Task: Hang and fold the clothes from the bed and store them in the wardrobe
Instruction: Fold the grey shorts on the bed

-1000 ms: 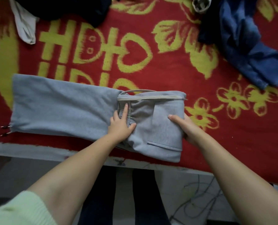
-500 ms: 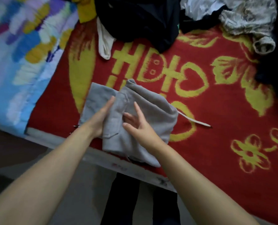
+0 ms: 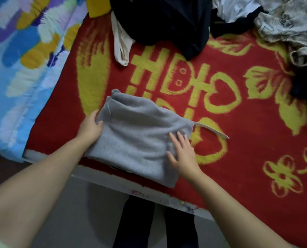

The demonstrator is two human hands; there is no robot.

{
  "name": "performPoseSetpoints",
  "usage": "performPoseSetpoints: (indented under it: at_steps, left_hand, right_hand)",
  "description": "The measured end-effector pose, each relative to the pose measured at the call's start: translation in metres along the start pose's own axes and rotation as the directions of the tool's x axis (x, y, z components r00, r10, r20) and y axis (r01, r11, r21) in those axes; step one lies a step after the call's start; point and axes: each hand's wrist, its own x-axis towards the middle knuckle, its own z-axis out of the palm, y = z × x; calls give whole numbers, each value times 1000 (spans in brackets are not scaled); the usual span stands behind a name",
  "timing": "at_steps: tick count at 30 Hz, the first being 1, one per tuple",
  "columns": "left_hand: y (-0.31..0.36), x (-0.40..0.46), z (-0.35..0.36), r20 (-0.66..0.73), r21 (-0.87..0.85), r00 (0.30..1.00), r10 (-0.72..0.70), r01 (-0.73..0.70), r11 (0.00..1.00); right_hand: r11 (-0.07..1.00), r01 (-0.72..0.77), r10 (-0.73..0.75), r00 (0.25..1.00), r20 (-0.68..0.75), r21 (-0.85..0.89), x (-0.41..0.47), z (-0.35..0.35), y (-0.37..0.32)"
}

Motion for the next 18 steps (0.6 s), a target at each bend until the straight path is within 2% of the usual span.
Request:
performPoseSetpoints:
  at_steps: [2,4,9,10,11,12,13,14,15,16,18]
  left_hand:
    - [2,-6,13,-54,22,996,-74,75,997]
    - [3,-13,26,-62,44,995,-76,79,996]
    - [-9,-8,37,-108,257,994,1,27,966]
    - [-7,-6,39,-109,294,994,1,31,955]
    - [-4,-6,40,-119,328,993,12,28,944]
    - [2,-6,41,-132,359,990,53,-2,933]
    - [7,-7,41,-147,388,979,138,-71,919]
    - [14,-8,41,-158,425,950,268,-180,887]
    - [21,-9,43,-152,470,893,423,-311,826]
    - [30,-12,48,-117,520,810,575,-443,730]
    - [50,-23,63,43,575,636,771,-647,501]
  right_hand:
    - [981,43,-15,989,147,-189,3,15,8]
    - [974,39,5,981,196,-222,8,29,10]
    - [976,2,53,967,249,-217,27,32,11]
    - [991,-17,41,983,178,-133,33,24,14]
    - [998,-53,52,998,24,36,38,11,16]
    - [962,-115,157,975,-158,248,44,-2,23]
    - [874,-183,335,898,-286,451,49,-16,31]
    - [745,-240,512,803,-305,622,57,-29,41]
    - [592,-274,640,732,-235,758,65,-39,52]
    - [432,-295,706,698,-116,852,75,-47,60]
    - [99,-260,706,699,116,961,94,-57,66]
